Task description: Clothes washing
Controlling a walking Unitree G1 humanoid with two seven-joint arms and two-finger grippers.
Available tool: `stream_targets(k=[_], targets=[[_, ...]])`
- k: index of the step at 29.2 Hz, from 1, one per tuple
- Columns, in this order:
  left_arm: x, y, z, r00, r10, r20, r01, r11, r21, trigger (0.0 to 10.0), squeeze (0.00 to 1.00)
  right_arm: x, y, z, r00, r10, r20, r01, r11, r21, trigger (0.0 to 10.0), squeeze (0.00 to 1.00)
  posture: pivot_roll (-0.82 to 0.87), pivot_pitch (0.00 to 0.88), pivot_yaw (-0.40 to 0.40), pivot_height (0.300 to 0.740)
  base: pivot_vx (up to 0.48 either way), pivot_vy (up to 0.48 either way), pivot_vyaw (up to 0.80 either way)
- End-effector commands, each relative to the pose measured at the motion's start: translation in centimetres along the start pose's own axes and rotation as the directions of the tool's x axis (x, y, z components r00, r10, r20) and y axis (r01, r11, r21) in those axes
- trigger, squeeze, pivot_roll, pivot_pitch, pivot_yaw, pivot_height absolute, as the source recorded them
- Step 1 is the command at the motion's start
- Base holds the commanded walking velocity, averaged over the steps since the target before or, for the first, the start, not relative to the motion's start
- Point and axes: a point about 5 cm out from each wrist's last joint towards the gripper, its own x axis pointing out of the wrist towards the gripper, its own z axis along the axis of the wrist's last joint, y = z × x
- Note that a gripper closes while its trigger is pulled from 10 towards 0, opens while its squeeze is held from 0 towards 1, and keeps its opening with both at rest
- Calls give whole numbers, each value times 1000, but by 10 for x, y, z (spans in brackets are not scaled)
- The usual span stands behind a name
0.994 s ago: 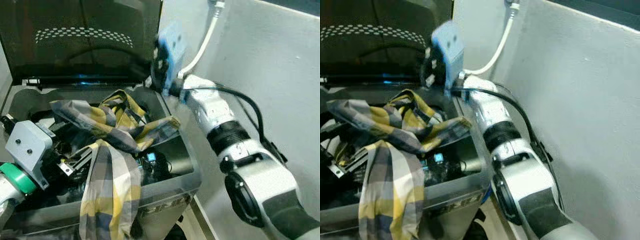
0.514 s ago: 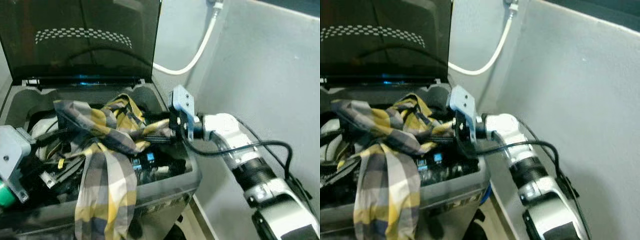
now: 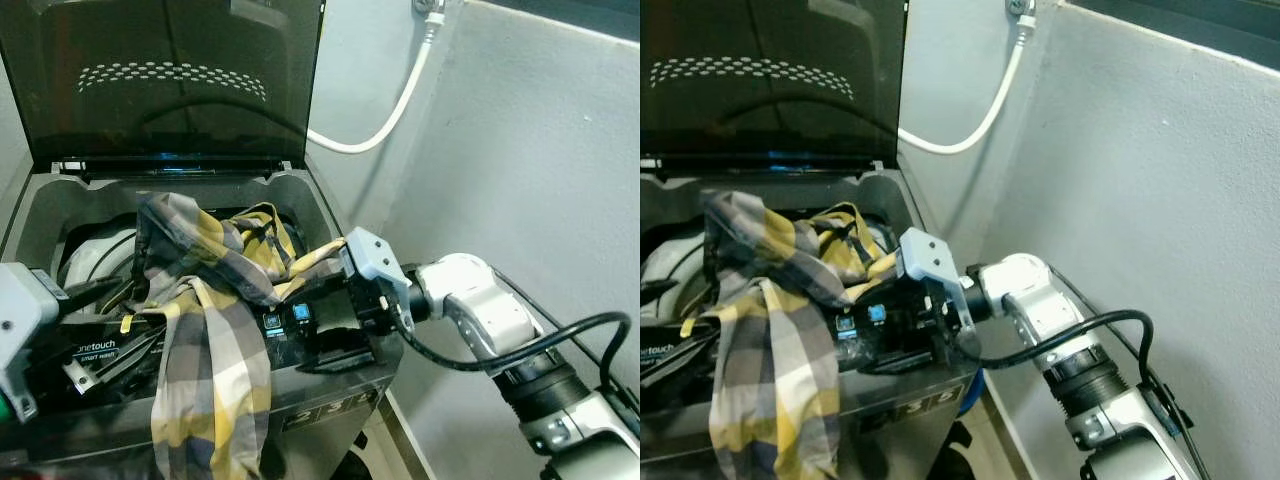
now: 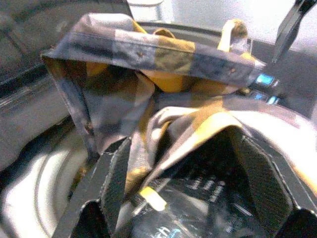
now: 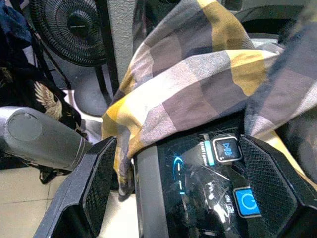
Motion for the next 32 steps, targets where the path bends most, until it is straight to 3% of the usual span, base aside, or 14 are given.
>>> stream_targets(k=[1, 3, 4, 5, 6, 7, 9, 10, 12, 14, 16, 20, 27, 32], targets=[[-2, -6, 4, 999, -52, 3, 52, 998, -35, 10000, 0, -3, 4, -2, 1000, 11, -7, -11, 1000, 10, 10000, 1000, 81, 43, -94, 740, 0, 0, 0], [4, 6, 12, 992, 84, 92, -78, 994, -75, 10000, 0, -3, 3, -2, 1000, 1, -2, -1, 1000, 18, 10000, 1000, 81, 47, -94, 740, 0, 0, 0], [4, 6, 12, 992, 84, 92, -78, 994, -75, 10000, 0, -3, 3, -2, 1000, 1, -2, -1, 1000, 18, 10000, 1000, 81, 47, -94, 740, 0, 0, 0], [7, 14, 12, 982, 171, 85, -166, 984, -60, 10000, 0, -2, 4, -2, 1000, 5, 0, -5, 1000, 24, 10000, 1000, 79, 48, -94, 740, 0, 0, 0], [8, 22, 8, 970, 242, 33, -241, 970, -9, 10000, 0, -1, 7, -1, 1000, 15, -3, -15, 999, 32, 10000, 1000, 76, 49, -94, 740, 0, 0, 0], [6, 23, -2, 970, 230, -80, -222, 970, 98, 10000, 0, 2, 10, -1, 1000, 27, -10, -27, 999, 30, 10000, 1000, 75, 49, -93, 740, 0, 0, 0], [2, 22, -12, 958, 195, -209, -153, 967, 204, 10000, 0, 5, 13, -1, 999, 39, -18, -39, 999, 26, 10000, 1000, 74, 50, -92, 740, 0, 0, 0], [2, 22, -12, 958, 195, -209, -153, 967, 204, 10000, 0, 5, 13, -1, 999, 39, -18, -39, 999, 26, 10000, 1000, 74, 50, -92, 740, 0, 0, 0], [-1, 3, -11, 988, 10, -156, -11, 1000, -2, 10000, 0, 8, 13, -2, 1000, 23, -17, -23, 1000, 18, 10000, 1000, 72, 51, -88, 740, 0, 0, 0], [-4, -7, -7, 993, -69, -92, 56, 989, -137, 10000, 0, 11, 12, -2, 1000, -1, -8, 1, 1000, 12, 10000, 1000, 70, 52, -88, 740, 0, 0, 0], [-5, -1, -3, 997, -10, -83, 0, 992, -128, 10000, 0, 14, 10, -1, 1000, -29, -1, 29, 1000, 8, 10000, 1000, 69, 52, -90, 740, 0, 0, 0], [-4, 16, 0, 986, 133, -103, -134, 991, 0, 10000, 0, 19, 7, 2, 998, -57, 15, 57, 998, -6, 10000, 1000, 71, 51, -96, 740, 0, 0, 0], [-4, 18, -3, 982, 119, -145, -111, 992, 67, 10000, 0, 41, 14, -5, 998, -53, -45, 48, 994, -103, 10000, 1000, 71, 50, -97, 740, 0, 0, 0], [-6, 17, -1, 983, 116, -143, -109, 992, 58, 10000, 0, 56, 13, -6, 994, -111, -7, 108, 979, -176, 10000, 1000, 72, 51, -97, 740, 0, 0, 0]])
